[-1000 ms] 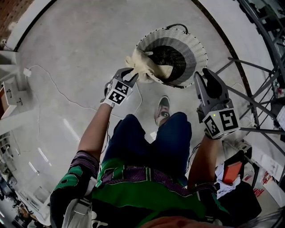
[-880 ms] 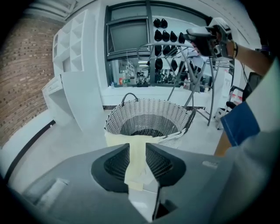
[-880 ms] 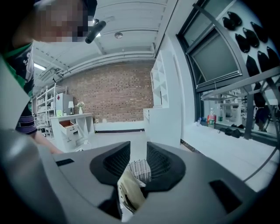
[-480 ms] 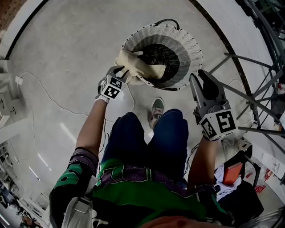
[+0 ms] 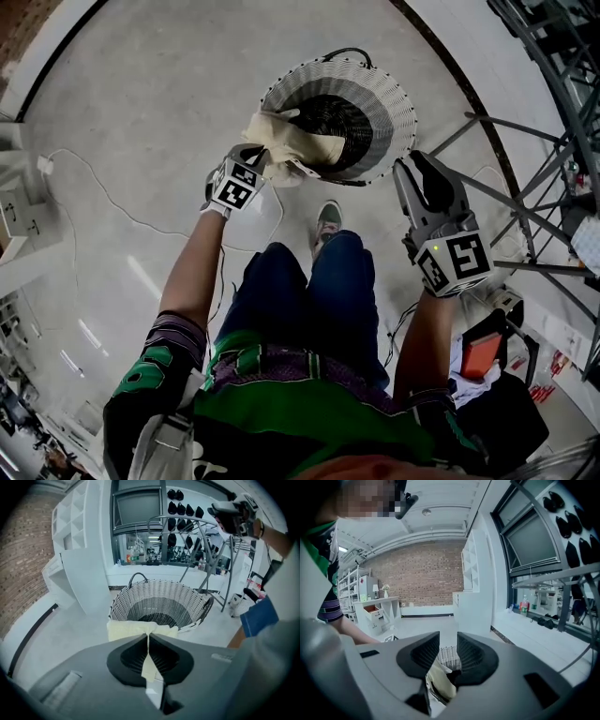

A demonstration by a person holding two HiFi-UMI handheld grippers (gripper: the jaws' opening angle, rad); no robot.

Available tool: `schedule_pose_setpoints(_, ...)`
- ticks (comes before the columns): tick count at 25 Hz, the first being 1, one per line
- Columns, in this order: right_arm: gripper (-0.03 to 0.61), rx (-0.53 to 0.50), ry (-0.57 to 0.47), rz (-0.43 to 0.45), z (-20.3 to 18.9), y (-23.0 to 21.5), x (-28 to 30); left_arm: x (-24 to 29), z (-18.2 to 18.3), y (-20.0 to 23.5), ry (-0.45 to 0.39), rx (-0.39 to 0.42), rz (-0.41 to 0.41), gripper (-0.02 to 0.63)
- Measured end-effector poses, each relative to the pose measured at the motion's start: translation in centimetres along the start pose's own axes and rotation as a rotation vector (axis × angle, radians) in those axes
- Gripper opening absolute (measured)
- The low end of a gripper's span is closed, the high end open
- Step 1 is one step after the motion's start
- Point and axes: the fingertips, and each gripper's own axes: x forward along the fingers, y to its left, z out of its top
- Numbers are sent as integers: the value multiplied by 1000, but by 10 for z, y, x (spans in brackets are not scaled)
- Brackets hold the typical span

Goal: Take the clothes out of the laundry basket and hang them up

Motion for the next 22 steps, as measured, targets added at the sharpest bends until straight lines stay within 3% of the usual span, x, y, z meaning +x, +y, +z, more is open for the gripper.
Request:
schedule_pose_setpoints(12,110,-18,-54,-16,150,48,-96,-169,99,-11,-82,-23,40,23)
schedule_pose_setpoints(22,110,-50,-96,-37,246,153,-167,-335,163,-13,-230,-34,61,23)
